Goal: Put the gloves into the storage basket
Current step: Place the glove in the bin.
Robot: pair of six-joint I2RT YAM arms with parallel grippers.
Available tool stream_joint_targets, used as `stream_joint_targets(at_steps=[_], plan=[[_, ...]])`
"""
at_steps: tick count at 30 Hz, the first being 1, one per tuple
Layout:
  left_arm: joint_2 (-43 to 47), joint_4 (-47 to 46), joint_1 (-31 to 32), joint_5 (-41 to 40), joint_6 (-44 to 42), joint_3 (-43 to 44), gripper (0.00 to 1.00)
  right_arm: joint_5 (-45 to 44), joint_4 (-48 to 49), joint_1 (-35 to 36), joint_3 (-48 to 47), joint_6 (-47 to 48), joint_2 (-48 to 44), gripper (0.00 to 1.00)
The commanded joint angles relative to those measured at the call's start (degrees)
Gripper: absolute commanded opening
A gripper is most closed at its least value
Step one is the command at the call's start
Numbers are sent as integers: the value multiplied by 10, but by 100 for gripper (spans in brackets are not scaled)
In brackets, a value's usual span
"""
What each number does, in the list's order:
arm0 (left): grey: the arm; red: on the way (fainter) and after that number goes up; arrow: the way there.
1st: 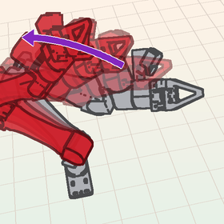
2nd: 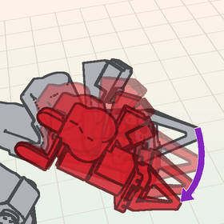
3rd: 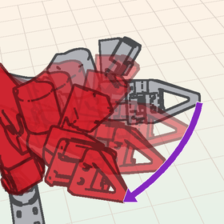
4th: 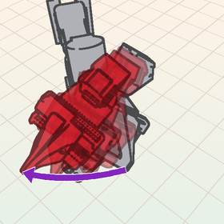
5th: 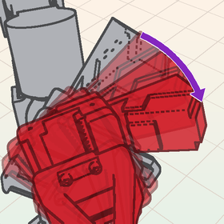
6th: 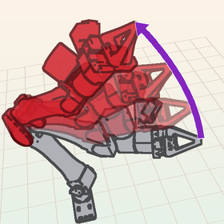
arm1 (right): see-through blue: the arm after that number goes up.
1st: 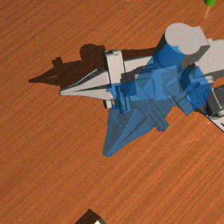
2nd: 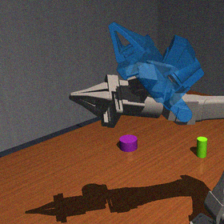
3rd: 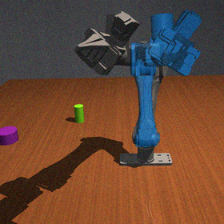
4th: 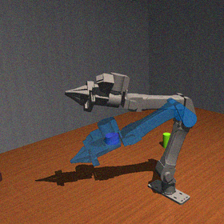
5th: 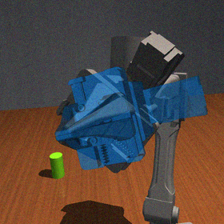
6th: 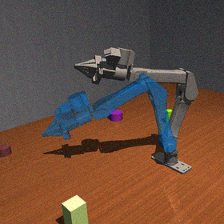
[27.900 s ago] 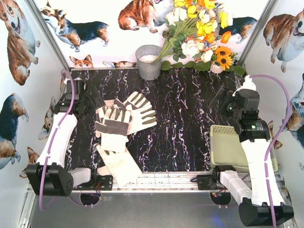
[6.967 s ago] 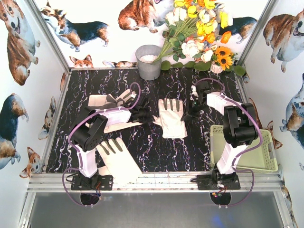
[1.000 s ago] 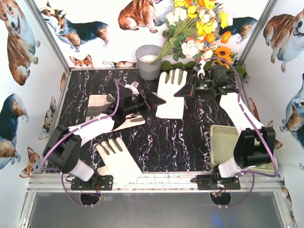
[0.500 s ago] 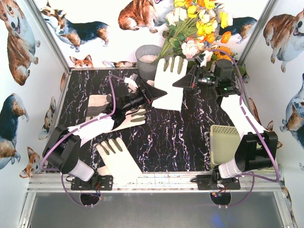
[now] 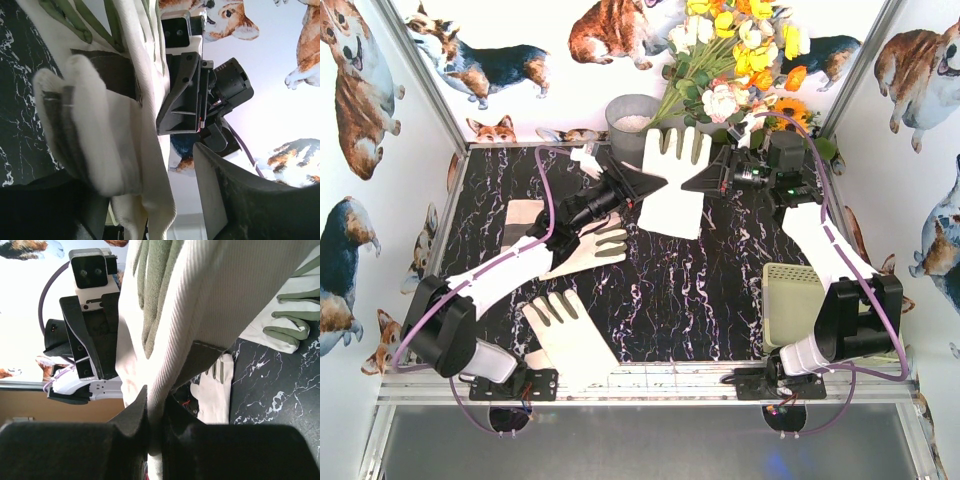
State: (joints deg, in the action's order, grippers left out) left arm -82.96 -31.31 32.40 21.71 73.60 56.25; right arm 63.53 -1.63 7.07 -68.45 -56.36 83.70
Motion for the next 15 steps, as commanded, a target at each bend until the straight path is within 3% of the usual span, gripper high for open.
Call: stream_joint_targets(at_steps=[1,9,12,15], plan=[[22,11,-1,-22,-21,17,53,7,-6,5,-8,30,-23,0],[14,73,-1,-19,-33,45,32,7,-19,9,-13,35,-26,0],[20,101,-1,-37,-33,52,10,-9,-30,9,-13,40,-31,0],[31,122,-1,-50,-32,58,0,-26,-28,9,-8,32,-34,14]])
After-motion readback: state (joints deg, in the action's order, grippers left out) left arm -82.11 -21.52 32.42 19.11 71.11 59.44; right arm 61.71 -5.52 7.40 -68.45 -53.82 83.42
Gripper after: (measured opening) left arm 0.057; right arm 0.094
